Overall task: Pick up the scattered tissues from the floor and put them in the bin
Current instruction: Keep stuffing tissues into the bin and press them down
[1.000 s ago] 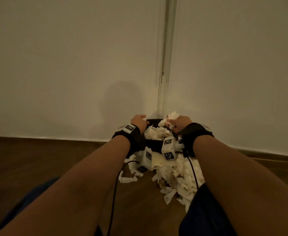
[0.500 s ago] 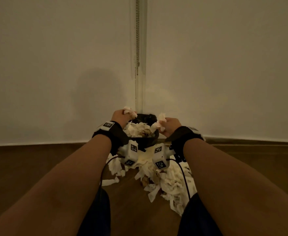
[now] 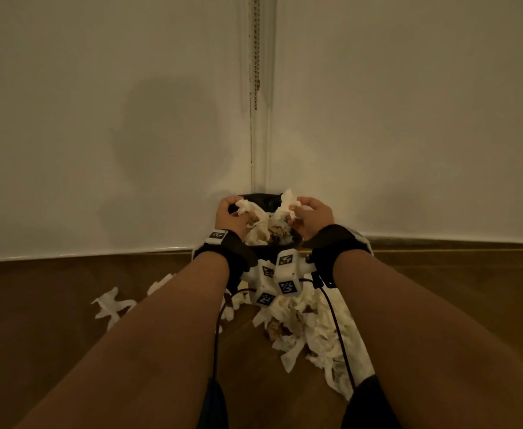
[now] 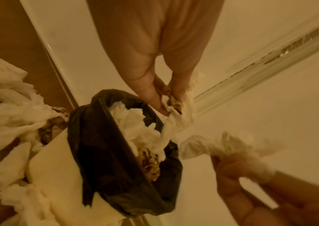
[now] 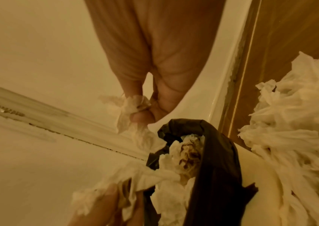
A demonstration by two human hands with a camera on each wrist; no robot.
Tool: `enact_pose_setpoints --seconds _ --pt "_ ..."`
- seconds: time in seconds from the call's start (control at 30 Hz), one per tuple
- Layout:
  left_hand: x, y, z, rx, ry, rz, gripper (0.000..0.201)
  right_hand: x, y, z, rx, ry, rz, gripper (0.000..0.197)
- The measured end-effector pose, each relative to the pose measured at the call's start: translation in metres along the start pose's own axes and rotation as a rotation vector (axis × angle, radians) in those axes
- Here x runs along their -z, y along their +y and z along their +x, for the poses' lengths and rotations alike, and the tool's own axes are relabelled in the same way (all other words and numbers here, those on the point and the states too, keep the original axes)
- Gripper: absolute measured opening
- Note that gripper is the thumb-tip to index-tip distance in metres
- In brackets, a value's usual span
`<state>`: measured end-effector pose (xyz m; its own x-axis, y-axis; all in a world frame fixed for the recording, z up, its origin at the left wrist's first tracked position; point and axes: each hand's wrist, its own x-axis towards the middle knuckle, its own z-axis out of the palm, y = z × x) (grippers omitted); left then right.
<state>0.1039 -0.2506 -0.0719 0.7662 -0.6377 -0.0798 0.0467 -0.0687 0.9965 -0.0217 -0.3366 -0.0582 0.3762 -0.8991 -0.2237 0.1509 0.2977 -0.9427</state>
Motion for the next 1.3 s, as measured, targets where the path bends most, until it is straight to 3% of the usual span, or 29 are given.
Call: enact_pose_setpoints --seconds 0.17,0.3,0.57,0.67,0.77,0.87,1.0,1.1,1.3 --pt "-0.004 -0.016 0.015 -0.012 0.069 0.381 0.019 0.001 0.021 0.008 -0.092 -0.107 -0.165 0.032" --pt "-0.002 -0.018 0.026 -0.162 0.073 0.658 0.015 0.000 0.032 0.023 0.065 -0.089 -0.760 0.031" --pt "0.007 -0.038 0.030 -0.398 -0.261 1.280 0.025 -0.012 0.067 0.035 0.091 -0.356 -1.380 0.052" --pt "0.008 -0.047 0.028 -0.362 -0.259 1.288 0.027 -0.018 0.075 0.034 0.133 -0.422 -1.572 0.069" --pt "0.002 -0.046 0.028 -0.223 -0.315 1.291 0.032 -0.023 0.078 0.032 0.182 -0.425 -1.623 0.068" --pt "-0.004 -0.049 0.022 -0.256 -0.349 1.272 0.037 -0.026 0.081 0.033 0.205 -0.415 -1.694 0.079" --pt "-0.008 -0.055 0.015 -0.295 -0.351 1.303 0.037 -0.027 0.083 0.027 0.337 -0.333 -1.923 0.069" --pt "-0.007 -0.057 0.016 -0.317 -0.339 1.417 0.043 -0.026 0.085 0.025 0.423 -0.273 -1.942 0.067" --pt "-0.004 -0.059 0.020 -0.326 -0.444 1.401 0.036 -0.029 0.081 0.032 0.274 -0.372 -1.864 0.068"
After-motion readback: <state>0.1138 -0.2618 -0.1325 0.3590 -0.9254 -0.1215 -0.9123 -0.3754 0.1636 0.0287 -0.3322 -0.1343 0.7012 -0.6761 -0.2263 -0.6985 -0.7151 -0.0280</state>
